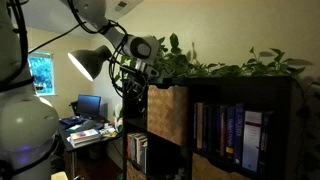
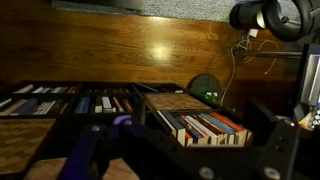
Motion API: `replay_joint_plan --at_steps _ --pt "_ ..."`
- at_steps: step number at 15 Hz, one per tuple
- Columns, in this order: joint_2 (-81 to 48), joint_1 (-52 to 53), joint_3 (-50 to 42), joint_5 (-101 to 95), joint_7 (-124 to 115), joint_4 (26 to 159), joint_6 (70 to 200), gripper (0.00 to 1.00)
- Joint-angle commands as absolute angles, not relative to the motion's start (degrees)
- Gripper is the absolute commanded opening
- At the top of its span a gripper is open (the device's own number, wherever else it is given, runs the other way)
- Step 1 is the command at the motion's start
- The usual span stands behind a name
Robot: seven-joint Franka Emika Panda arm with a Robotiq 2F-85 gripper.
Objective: Pull out the brown basket then remove the socks from there and put them on the top of the cabinet then push the basket
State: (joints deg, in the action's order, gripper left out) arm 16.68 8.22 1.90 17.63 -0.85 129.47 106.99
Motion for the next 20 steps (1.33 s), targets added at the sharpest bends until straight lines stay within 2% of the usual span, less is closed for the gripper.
replay_joint_plan --at_steps 1,20 --pt "16.7 7.2 2.8 17.9 -0.6 129.4 106.8 1.0" --pt "16.5 6.1 2.3 5.9 9.3 129.3 110.7 1.0"
